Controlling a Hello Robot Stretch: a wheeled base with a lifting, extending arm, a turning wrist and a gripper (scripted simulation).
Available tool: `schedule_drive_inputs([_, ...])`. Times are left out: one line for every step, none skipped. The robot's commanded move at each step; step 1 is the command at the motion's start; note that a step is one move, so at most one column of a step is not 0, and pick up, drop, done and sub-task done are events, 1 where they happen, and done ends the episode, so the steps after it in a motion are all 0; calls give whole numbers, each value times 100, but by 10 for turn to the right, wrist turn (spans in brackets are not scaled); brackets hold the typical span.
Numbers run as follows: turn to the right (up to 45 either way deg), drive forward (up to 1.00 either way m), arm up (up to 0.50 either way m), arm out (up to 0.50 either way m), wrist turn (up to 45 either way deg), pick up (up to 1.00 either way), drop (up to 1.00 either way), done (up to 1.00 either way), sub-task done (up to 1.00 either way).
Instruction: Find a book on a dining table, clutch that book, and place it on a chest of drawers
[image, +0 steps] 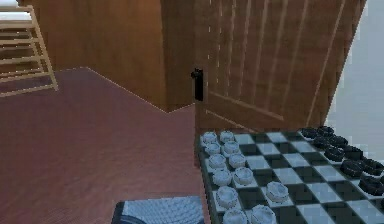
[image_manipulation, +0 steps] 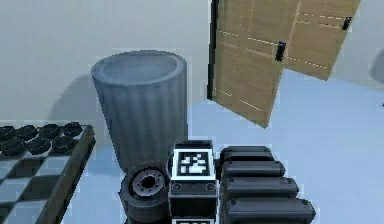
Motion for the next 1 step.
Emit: schedule_drive_inputs([0,5,0,0,0,0,0,0,0])
